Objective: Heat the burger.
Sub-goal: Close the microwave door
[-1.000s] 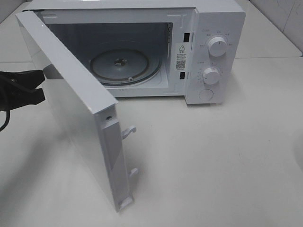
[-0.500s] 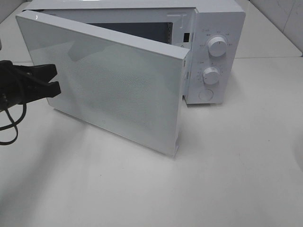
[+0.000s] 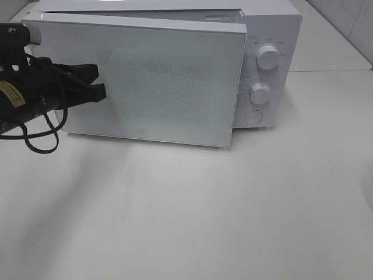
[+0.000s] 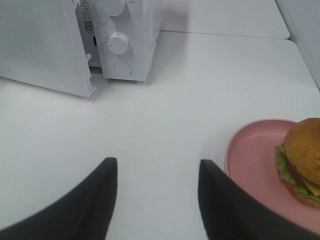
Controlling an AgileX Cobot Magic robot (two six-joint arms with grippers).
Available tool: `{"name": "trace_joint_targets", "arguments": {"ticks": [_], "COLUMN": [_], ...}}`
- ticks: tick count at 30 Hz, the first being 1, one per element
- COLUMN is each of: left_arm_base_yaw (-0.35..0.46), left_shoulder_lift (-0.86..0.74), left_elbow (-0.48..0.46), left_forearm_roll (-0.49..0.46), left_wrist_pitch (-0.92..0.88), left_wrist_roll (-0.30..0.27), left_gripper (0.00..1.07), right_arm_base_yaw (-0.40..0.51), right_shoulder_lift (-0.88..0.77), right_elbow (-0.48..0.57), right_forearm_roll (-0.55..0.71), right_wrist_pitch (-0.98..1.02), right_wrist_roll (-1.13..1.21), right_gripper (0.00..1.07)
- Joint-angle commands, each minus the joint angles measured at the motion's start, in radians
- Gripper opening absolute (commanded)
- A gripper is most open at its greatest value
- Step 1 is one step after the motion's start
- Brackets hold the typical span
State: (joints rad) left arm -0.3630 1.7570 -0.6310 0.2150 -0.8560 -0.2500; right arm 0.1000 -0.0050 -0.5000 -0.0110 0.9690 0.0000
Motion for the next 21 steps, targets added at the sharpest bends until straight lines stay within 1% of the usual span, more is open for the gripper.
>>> {"name": "trace_joint_targets", "arguments": {"ticks": [1, 3, 6, 8, 11, 13, 17, 21], "left_arm_base_yaw": [-0.006, -0.006, -0.02, -0.025, -0.042, -0.044, -0.066, -0.082], "left_shoulder_lift": [0.026, 0.032, 0.054, 0.059, 0.086, 0.093, 0.131, 0.135], "left_elbow": [-0.059, -0.068, -0.115, -0.123, -0.168, -0.179, -0.227, -0.24], "left_forearm_roll": [-0.006, -0.007, -0.016, -0.019, -0.033, -0.041, -0.073, -0.084], "left_wrist_pitch": [0.041, 0.046, 0.087, 0.093, 0.113, 0.113, 0.159, 0.171], "left_wrist_roll": [0.002, 0.002, 0.005, 0.007, 0.01, 0.01, 0.033, 0.046], "left_gripper": [0.0, 0.0, 0.0, 0.0, 0.0, 0.0, 0.0, 0.0], "right_arm_base_yaw": [0.0, 0.0, 0.0, 0.0, 0.0, 0.0, 0.0, 0.0], "right_shoulder_lift": [-0.025, -0.025, -0.025, -0.025, -0.025, -0.025, -0.025, -0.025], "right_elbow": [0.001, 0.001, 0.001, 0.001, 0.001, 0.001, 0.001, 0.001], "right_forearm_roll": [0.0, 0.0, 0.0, 0.0, 0.0, 0.0, 0.0, 0.0], "right_wrist_pitch": [-0.009, -0.009, -0.009, -0.009, -0.009, -0.009, -0.009, -0.009], "right_wrist_roll": [-0.009, -0.009, -0.009, -0.009, -0.009, -0.009, -0.009, -0.009], "right_gripper": [0.52, 0.52, 0.52, 0.52, 0.52, 0.52, 0.52, 0.52]}}
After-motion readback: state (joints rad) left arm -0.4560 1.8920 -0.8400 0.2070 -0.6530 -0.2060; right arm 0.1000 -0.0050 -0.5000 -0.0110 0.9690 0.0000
